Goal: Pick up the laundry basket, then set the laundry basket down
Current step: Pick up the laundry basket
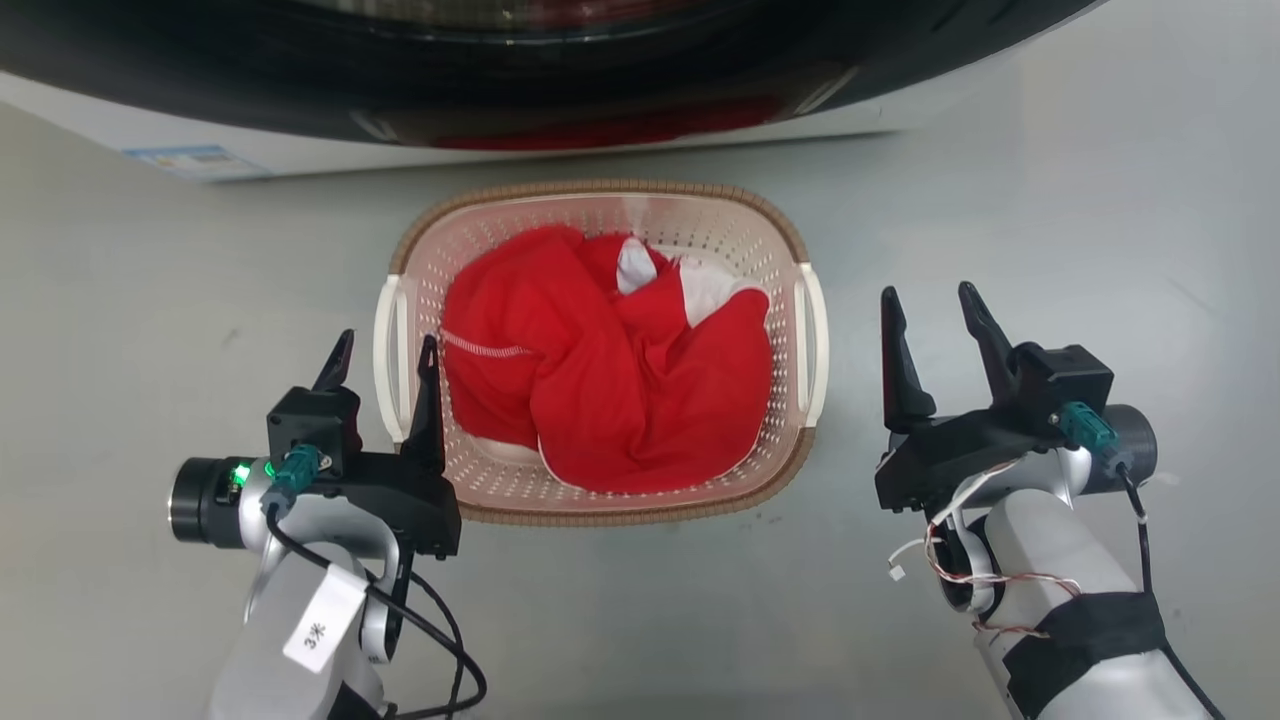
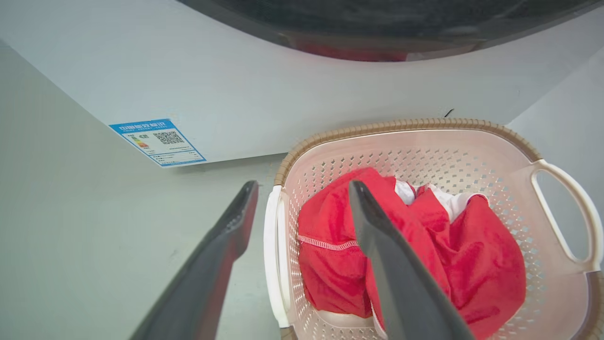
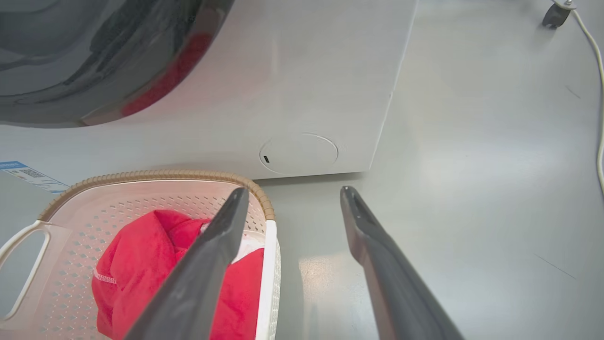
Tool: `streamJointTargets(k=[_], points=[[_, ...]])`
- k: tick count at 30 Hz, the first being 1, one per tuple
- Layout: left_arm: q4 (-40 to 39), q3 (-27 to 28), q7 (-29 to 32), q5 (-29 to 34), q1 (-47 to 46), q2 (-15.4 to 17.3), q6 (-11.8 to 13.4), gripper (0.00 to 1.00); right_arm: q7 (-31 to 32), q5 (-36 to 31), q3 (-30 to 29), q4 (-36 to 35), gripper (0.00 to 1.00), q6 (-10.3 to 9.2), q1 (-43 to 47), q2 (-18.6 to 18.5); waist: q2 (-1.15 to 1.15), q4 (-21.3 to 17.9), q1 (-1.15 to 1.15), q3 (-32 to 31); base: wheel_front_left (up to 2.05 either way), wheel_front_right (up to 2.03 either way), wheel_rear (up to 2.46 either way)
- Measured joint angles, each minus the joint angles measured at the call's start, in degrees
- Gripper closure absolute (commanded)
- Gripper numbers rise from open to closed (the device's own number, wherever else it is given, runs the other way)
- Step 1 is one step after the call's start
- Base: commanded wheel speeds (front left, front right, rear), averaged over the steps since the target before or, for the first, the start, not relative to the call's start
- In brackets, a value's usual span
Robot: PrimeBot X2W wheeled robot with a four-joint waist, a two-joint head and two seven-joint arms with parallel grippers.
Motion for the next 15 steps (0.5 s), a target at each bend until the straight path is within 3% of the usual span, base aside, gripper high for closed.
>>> streamJointTargets(k=[15], points=[[7.90, 1.29, -0.27, -1.18, -6.95, 0.02, 0.02, 0.00, -0.49, 3.59, 6.65, 3.59, 0.00, -0.49, -7.10, -0.23, 0.00, 0.54, 0.00, 10.61, 0.00, 0.00, 0.00]])
